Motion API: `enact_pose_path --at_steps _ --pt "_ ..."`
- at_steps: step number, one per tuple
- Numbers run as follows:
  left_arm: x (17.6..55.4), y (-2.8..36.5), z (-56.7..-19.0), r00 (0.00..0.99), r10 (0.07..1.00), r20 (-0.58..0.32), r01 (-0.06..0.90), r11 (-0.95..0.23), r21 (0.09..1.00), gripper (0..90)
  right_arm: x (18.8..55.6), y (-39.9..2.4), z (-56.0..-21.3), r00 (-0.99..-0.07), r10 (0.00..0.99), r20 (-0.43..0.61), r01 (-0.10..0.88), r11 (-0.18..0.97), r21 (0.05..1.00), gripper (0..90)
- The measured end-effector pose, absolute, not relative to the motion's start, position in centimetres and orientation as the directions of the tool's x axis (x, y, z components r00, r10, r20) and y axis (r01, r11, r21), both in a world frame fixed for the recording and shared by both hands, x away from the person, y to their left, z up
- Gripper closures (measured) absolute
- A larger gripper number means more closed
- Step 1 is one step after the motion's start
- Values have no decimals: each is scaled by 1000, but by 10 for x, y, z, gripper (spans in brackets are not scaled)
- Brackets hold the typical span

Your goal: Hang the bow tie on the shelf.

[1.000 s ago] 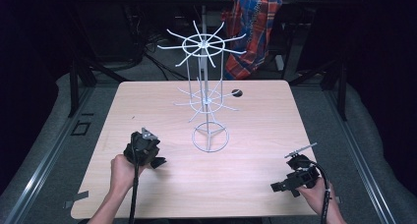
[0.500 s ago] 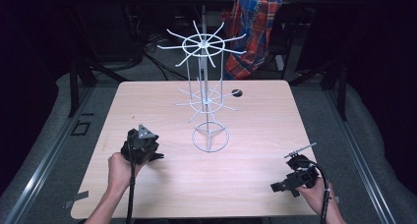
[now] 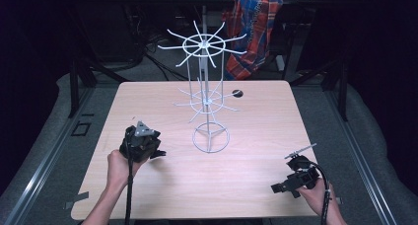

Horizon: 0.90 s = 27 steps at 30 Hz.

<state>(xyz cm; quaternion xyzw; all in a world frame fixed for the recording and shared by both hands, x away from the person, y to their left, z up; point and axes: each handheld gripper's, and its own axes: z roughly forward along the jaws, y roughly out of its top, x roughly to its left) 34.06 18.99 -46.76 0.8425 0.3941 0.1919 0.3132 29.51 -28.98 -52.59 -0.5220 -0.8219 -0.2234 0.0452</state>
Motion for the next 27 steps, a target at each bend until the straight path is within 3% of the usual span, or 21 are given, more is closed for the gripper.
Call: enact_pose_path --at_steps 3,7,8,11,15,18,27 --pt "340 190 -464 617 782 87 524 -491 696 879 297 -292 -524 -477 826 300 869 393 300 135" --pt "341 190 -461 620 780 83 514 -484 708 880 296 -291 -525 -469 830 303 873 383 303 135" --pt "342 190 -460 621 779 85 512 -485 709 880 294 -289 -528 -440 841 314 881 335 335 135" --pt "342 188 -458 625 776 85 502 -484 717 880 297 -291 -525 -481 825 296 868 401 291 134" --pt "344 185 -455 629 772 90 493 -486 722 880 294 -289 -528 -442 841 313 882 342 325 134" --pt "346 182 -453 632 768 99 483 -491 725 880 296 -292 -525 -474 827 301 872 393 294 135" --pt "350 177 -442 643 759 107 449 -486 750 880 293 -293 -526 -445 841 309 883 353 311 135"
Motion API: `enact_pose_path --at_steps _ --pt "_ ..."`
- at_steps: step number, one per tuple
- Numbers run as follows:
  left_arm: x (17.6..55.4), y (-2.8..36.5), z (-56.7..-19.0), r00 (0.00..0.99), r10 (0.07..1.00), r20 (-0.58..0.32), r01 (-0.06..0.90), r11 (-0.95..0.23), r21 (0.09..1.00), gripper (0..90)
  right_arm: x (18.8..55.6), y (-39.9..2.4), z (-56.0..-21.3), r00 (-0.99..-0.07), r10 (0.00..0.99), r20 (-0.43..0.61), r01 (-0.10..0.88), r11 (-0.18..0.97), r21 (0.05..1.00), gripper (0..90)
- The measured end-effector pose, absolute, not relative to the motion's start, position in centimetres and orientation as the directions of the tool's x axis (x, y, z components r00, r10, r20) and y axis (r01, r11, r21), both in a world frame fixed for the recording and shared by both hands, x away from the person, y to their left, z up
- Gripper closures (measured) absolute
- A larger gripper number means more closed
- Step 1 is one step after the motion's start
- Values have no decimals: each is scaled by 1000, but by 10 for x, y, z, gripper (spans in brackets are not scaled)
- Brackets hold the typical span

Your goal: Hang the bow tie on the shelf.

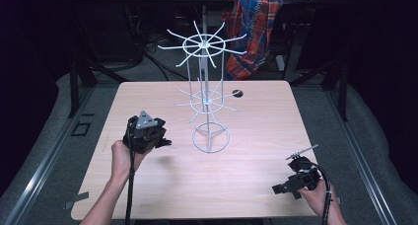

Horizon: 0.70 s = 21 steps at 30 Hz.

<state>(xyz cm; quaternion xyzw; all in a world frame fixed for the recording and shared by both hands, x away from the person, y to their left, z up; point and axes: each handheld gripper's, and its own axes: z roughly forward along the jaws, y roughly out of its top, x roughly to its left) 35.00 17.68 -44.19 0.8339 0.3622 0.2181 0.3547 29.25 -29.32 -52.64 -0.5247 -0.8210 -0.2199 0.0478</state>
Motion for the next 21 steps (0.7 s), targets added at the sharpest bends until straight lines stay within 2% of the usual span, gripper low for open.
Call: enact_pose_path --at_steps 2,8,10,12,21 --pt "351 175 -439 645 756 110 440 -485 755 880 293 -294 -525 -462 834 302 877 378 297 135" --pt "351 171 -432 656 743 132 406 -494 769 880 292 -293 -527 -436 846 307 885 342 314 134" --pt "352 170 -429 658 740 140 397 -498 771 880 293 -294 -526 -457 836 304 879 373 297 134" --pt "353 168 -425 658 740 137 390 -491 779 880 292 -292 -527 -437 846 305 885 345 312 135" --pt "357 163 -417 670 728 146 357 -488 796 880 293 -294 -527 -455 835 308 880 371 296 134"
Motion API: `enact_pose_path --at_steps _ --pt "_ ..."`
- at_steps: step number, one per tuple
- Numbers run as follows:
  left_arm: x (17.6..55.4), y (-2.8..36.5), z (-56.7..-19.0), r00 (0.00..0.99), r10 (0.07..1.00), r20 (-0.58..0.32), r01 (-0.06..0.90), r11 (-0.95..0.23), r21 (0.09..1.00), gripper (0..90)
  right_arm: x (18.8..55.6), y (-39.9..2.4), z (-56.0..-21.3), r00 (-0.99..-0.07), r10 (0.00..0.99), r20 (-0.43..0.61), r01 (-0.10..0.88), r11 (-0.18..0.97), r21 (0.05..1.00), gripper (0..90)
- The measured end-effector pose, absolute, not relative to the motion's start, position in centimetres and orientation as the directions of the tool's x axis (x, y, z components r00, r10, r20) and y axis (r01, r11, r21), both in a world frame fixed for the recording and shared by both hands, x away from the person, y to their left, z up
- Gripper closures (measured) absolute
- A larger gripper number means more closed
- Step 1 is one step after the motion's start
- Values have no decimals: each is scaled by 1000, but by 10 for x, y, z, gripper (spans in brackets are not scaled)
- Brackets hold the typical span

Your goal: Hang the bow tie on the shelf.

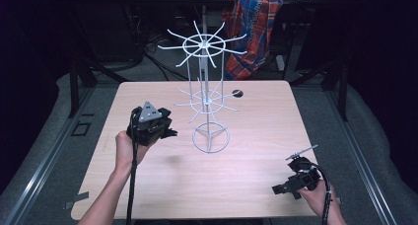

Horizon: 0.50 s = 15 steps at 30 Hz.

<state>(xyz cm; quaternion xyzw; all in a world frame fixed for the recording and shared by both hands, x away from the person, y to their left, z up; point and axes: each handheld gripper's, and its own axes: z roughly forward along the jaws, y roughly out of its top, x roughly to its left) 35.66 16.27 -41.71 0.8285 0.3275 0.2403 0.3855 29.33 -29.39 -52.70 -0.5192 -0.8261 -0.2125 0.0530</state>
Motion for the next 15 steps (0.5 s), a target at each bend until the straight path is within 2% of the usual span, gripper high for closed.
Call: enact_pose_path --at_steps 15 --pt "361 152 -404 687 706 172 300 -491 818 880 294 -294 -527 -462 834 302 879 383 284 134"
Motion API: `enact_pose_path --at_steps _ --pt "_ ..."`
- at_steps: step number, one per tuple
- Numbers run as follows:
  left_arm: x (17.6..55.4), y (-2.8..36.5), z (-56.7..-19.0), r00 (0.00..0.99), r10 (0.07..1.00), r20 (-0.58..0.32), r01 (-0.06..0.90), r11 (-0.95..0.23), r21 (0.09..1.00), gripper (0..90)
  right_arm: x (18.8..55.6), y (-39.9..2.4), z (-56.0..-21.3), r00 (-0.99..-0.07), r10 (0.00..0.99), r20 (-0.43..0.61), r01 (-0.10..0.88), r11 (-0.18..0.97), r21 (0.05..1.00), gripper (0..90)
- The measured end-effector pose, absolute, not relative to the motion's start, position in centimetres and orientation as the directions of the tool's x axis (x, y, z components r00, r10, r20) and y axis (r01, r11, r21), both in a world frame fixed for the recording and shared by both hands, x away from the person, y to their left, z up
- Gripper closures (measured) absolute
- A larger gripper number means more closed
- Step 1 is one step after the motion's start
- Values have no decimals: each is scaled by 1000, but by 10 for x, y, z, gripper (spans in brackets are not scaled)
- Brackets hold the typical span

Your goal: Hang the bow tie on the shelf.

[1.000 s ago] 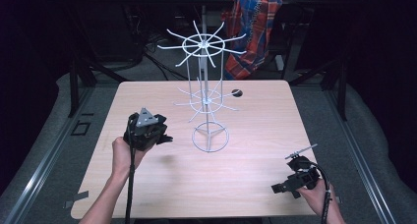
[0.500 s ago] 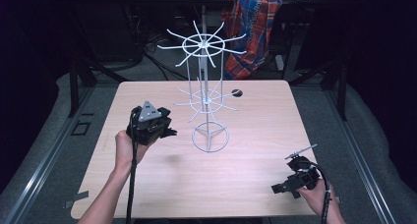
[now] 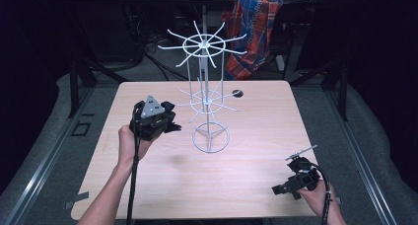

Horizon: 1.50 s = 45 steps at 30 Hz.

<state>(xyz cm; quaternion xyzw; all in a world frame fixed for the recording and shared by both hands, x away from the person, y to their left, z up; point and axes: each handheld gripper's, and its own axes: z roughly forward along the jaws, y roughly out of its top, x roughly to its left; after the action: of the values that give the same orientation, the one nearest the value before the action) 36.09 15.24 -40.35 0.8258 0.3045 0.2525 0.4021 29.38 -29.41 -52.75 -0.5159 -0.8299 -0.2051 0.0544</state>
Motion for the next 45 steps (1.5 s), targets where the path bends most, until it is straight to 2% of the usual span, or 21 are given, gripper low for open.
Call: enact_pose_path --at_steps 8,12,15,28,29,45 --pt "364 143 -404 707 684 180 285 -509 812 880 294 -294 -528 -460 835 302 879 382 285 134" --pt "365 140 -404 714 676 179 283 -514 810 880 292 -292 -530 -436 845 310 888 347 304 134" --pt "367 139 -405 719 672 180 284 -520 806 879 294 -295 -528 -466 833 299 877 391 279 134" --pt "371 134 -410 742 654 150 299 -522 799 880 294 -295 -528 -460 835 301 880 385 278 134" --pt "371 133 -411 744 652 145 302 -522 797 879 292 -292 -530 -434 846 309 889 346 300 134" --pt "374 122 -425 773 623 119 321 -546 774 879 292 -294 -529 -444 842 306 886 363 287 134"
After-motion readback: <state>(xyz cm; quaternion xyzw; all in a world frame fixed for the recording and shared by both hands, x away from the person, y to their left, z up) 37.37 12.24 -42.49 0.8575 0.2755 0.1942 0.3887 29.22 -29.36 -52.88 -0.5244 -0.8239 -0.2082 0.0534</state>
